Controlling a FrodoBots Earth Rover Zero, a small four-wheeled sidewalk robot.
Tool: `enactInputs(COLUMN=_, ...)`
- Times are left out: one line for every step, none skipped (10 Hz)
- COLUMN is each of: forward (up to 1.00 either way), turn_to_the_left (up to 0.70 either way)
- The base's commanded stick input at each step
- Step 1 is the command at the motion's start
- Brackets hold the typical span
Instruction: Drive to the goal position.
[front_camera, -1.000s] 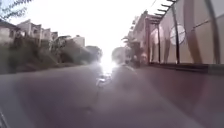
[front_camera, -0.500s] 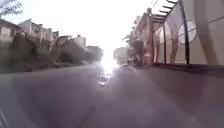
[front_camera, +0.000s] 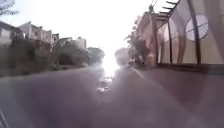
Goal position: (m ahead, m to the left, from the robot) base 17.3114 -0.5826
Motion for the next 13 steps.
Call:
enactInputs(forward=1.00, turn_to_the_left=-0.05)
enactInputs(forward=1.00, turn_to_the_left=0.00)
enactInputs(forward=1.00, turn_to_the_left=0.00)
enactInputs(forward=1.00, turn_to_the_left=0.00)
enactInputs(forward=1.00, turn_to_the_left=0.00)
enactInputs(forward=1.00, turn_to_the_left=0.00)
enactInputs(forward=1.00, turn_to_the_left=0.00)
enactInputs(forward=1.00, turn_to_the_left=0.00)
enactInputs(forward=1.00, turn_to_the_left=0.00)
enactInputs(forward=1.00, turn_to_the_left=0.00)
enactInputs(forward=1.00, turn_to_the_left=0.00)
enactInputs(forward=1.00, turn_to_the_left=0.00)
enactInputs(forward=1.00, turn_to_the_left=0.00)
